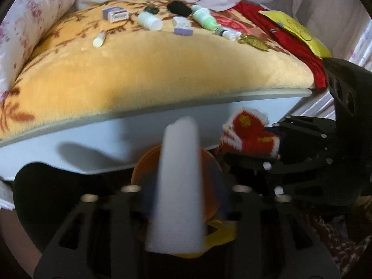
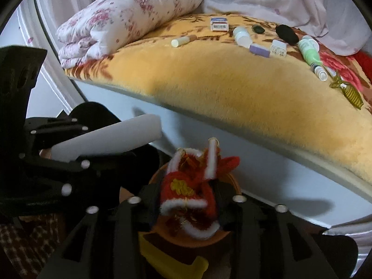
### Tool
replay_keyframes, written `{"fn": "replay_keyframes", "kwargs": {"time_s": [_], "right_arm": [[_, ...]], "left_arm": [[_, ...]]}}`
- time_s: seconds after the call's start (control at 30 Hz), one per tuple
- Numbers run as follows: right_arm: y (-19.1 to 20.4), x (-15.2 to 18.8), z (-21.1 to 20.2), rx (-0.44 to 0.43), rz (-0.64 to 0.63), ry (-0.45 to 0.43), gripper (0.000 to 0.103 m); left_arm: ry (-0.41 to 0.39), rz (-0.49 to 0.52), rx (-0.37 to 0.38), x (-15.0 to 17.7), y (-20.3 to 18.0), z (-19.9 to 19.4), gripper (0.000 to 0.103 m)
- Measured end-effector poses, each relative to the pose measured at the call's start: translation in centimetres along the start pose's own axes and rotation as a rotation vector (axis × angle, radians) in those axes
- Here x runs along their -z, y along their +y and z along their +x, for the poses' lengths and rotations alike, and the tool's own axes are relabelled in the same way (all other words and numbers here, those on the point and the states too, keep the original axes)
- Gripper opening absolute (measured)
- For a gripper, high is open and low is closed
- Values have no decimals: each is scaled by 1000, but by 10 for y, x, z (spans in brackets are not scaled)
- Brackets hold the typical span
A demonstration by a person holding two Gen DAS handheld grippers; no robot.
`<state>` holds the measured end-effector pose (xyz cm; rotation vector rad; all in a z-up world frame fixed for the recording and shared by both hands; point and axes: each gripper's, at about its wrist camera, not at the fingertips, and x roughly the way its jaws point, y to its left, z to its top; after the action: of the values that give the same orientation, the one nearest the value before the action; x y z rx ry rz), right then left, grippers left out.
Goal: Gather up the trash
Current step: 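Carry both items over the orange bin and open both tools to drop them, then grasp the lip balm with the left tool while the right tool grasps the lavender box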
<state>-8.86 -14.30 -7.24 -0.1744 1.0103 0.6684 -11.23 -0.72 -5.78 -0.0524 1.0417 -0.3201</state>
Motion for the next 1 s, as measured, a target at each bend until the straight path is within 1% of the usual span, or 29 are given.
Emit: {"fn": "replay_keyframes", "kwargs": {"time_s": [0.03,0.07,0.1,0.13,0.2,0.3,0.47,0.57,0.67,0.7,0.77,0.93,1.0], "right_arm": [[1,0,-2,16,-9,-9,60],[1,0,-4,36,-14,-17,65],[0,-1,-8,62,-19,-38,74],[-3,-2,-12,77,-19,-55,75],[-11,-4,-16,114,-20,-76,75],[-25,-7,-21,173,-11,-100,75],[-49,-13,-28,201,45,-134,75],[-56,-19,-31,217,55,-159,75],[-60,-28,-33,234,61,-190,75],[-62,-33,-33,237,65,-205,75],[-65,-41,-35,235,77,-231,75],[-68,-50,-33,232,86,-266,75],[-69,-51,-29,231,80,-264,75]], "left_arm": [[-10,-9,-9,0,1,-2,70],[-22,-14,-15,0,2,-6,75],[-35,-17,-25,-1,3,-9,76],[-43,-20,-32,-2,5,-12,77],[-60,-33,-44,-6,10,-16,79],[-84,-54,-61,-12,19,-21,79],[-120,-79,-86,-24,33,-29,79],[-153,-90,-108,-37,42,-31,79],[-208,-110,-128,-60,55,-29,79],[-236,-123,-147,-71,61,-26,79],[-256,-141,-168,-88,72,-16,79],[-245,-179,-211,-131,96,21,78],[-241,-184,-230,-148,103,35,74]]}}
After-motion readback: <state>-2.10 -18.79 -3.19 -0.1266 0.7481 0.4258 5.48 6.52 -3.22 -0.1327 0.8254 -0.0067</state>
